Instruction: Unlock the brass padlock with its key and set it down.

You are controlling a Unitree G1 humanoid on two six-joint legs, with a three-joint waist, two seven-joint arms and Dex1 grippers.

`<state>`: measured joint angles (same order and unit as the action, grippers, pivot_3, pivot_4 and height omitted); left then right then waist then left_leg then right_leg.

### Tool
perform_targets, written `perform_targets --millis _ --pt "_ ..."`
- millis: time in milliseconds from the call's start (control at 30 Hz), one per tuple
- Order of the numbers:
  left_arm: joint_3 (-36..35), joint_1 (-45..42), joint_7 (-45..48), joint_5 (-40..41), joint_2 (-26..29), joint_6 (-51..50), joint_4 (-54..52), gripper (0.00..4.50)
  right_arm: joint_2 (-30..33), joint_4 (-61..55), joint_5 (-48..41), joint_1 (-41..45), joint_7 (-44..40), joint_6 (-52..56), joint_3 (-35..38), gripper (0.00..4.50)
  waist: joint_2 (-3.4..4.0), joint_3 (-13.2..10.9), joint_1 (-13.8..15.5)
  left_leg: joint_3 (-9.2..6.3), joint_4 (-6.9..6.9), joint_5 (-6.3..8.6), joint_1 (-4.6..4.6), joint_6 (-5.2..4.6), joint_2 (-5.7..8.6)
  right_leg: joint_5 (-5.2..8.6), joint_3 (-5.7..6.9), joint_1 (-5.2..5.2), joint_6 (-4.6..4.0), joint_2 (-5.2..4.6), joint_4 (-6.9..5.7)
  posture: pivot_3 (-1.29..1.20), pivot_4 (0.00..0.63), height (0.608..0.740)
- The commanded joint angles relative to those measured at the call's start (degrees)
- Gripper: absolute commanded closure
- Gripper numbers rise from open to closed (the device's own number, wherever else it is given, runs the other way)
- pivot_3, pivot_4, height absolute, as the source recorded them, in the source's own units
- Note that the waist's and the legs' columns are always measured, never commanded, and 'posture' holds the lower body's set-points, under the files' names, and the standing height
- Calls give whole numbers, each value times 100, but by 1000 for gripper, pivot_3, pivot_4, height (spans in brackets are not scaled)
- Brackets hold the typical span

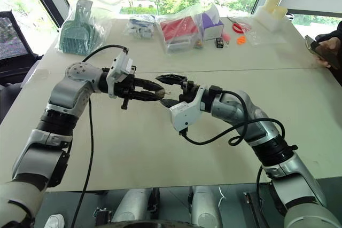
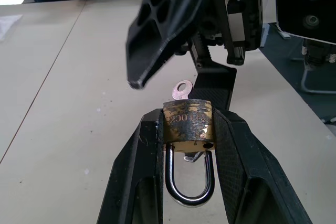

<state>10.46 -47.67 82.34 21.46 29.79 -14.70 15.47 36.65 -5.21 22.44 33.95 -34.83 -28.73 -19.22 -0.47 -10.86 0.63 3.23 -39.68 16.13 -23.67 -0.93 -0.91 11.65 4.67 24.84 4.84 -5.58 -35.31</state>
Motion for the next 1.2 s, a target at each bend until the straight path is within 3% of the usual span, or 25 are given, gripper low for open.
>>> perform_targets --millis 33,133,367,400,567,600,700,800,1033,1200 --pt "-114 -108 15 26 18 23 -140 3757 -58 -45 24 159 92 -165 132 2871 0 0 2 0 0 0 0 0 0 0 0 0 0 0 0 0 150 740" --pt "-112 -98 -1 1 15 37 -110 3757 -82 -12 58 173 114 -252 145 4427 1 0 -1 0 0 0 0 0 0 0 0 0 0 0 0 0 150 740" --pt "-125 -111 -188 0 52 -328 -159 3757 -88 53 99 170 73 -301 151 4471 0 0 0 0 0 0 0 0 0 0 0 0 0 0 0 0 150 740" --pt "-145 -125 -241 8 85 -461 -167 2726 -85 67 95 170 62 -285 156 4500 0 0 0 0 0 0 0 0 0 0 -1 0 0 0 0 0 150 740" --pt "-343 -77 -421 120 226 -696 -333 363 -46 106 58 146 22 -240 214 4500 0 0 -5 -1 -1 0 0 0 0 0 -1 0 0 0 -2 0 150 740" --pt "-382 -58 -444 140 259 -701 -361 43 -36 114 54 141 23 -233 225 4500 0 0 -3 -1 -1 0 0 0 0 0 -1 0 0 0 -1 0 150 740" --pt "-497 3 -506 218 288 -749 -432 43 -26 118 45 130 26 -213 238 4500 0 0 -2 -1 -1 0 0 0 -1 0 -1 0 0 0 -1 0 150 740" --pt "-510 132 -407 246 383 -768 -561 897 -38 116 47 127 24 -194 228 4500 0 0 -3 -1 -1 0 0 1 -1 0 -1 0 0 0 -2 0 150 740" --pt "-545 360 -467 385 476 -927 -868 4443 -64 75 34 130 1 -139 213 4500 0 0 3 -1 -2 -1 0 2 -1 0 -1 -1 0 0 -2 0 150 740" --pt "-454 452 -542 336 460 -948 -911 4482 -69 41 20 115 -27 -113 213 4500 0 0 -6 -1 -3 -1 1 2 -1 0 -1 -1 0 -1 -2 0 150 740"
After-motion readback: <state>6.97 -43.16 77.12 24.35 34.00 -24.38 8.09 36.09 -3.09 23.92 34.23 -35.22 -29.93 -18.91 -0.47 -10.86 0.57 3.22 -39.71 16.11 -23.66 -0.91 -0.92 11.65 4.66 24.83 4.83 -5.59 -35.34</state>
